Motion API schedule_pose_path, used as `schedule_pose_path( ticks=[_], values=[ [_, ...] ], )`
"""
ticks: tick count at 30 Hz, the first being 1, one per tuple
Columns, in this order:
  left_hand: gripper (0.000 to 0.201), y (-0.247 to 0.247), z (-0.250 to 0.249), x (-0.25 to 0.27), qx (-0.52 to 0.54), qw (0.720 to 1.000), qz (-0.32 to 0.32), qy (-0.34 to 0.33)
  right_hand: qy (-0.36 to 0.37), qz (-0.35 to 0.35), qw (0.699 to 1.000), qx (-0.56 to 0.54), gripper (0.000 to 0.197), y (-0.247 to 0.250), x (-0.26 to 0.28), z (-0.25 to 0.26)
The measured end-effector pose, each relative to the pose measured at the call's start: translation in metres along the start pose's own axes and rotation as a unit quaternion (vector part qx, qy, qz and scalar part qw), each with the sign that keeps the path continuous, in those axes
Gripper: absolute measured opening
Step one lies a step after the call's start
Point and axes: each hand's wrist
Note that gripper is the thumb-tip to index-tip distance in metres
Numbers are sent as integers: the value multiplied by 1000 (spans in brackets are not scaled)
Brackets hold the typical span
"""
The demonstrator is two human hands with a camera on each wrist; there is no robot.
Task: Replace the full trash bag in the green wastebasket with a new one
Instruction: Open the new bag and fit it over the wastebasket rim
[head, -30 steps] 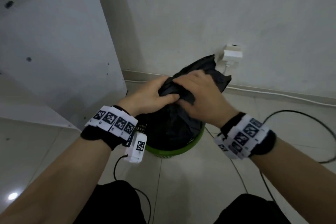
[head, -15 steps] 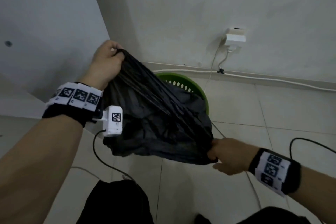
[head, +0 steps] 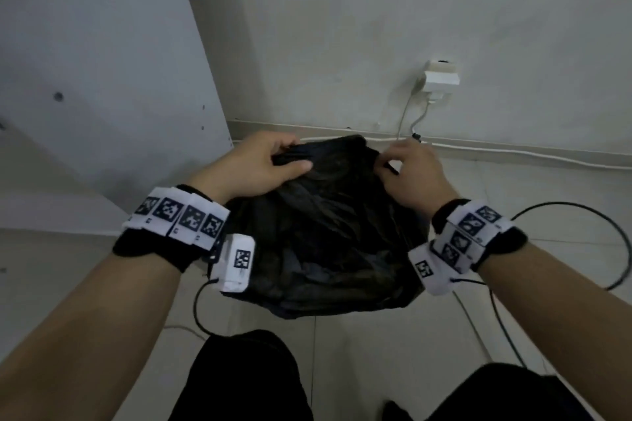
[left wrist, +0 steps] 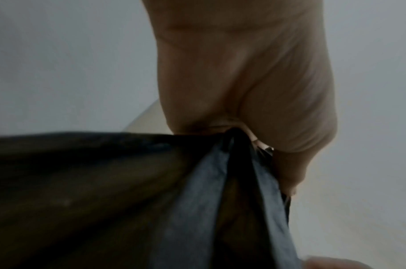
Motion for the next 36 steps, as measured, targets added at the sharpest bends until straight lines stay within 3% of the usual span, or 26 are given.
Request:
schedule_pose_path(
  ticks=[1, 4, 5, 6, 7, 9, 12, 13, 16, 17, 19, 21, 24, 25, 27, 30, 33, 36],
  values=[
    [12, 8, 10, 6, 9, 1000, 10, 15, -31, 22, 999, -5, 10, 3, -1, -6],
    [20, 12, 29, 8, 60, 997, 34, 33, -59, 96, 983, -146, 57, 1, -1, -14],
    [22, 8, 32, 2, 70, 996, 36, 34, -45, 105, 976, -185, 65, -3, -1, -10],
    [23, 3, 33, -4, 74, 996, 38, 30, -17, 115, 973, -198, 59, -11, -2, -8],
    [25, -2, 40, -15, 73, 996, 42, 25, 5, 115, 974, -193, 41, -24, -8, -8],
    [24, -7, 51, -27, 53, 997, 41, 29, -17, 83, 974, -212, 9, -33, -23, -11],
    [19, -1, 86, -35, 24, 997, 14, 79, -104, 38, 944, -311, 16, -41, -50, -35],
    [16, 0, 94, -37, 30, 995, 7, 91, -94, 31, 940, -326, 13, -43, -55, -38],
    [15, -6, 91, -54, 61, 996, 31, 61, 18, 114, 952, -285, 51, -61, -61, -24],
    [15, -11, 86, -63, 63, 996, 46, 43, 55, 151, 953, -256, 45, -69, -63, -14],
    [14, -12, 82, -77, 48, 997, 56, 28, 85, 170, 948, -254, 7, -81, -75, -5],
    [10, -1, 93, -85, 14, 998, 48, 48, 21, 137, 939, -316, 22, -83, -93, -18],
    [12, 18, 124, -85, -7, 988, 4, 155, -131, 85, 895, -417, 26, -73, -116, -50],
    [13, 22, 135, -87, 13, 981, -44, 191, -131, 77, 897, -414, 27, -71, -121, -62],
    [21, 25, 151, -94, 73, 960, -152, 222, -33, 73, 939, -335, 32, -65, -131, -79],
    [36, 25, 163, -106, -1, 957, -233, 175, 158, 127, 969, -143, 34, -57, -144, -90],
    [35, 23, 170, -109, -78, 972, -165, 149, 196, 177, 963, 62, 39, -62, -160, -104],
    [23, 24, 173, -109, -146, 971, -78, 174, 150, 204, 964, 79, 48, -70, -167, -112]
  ],
)
Point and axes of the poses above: each hand's wrist, its own x-axis away from the middle knuckle, its own y-axis out of the back of the hand, z = x × y, and after that the axes turned 2 degrees about x, right-handed
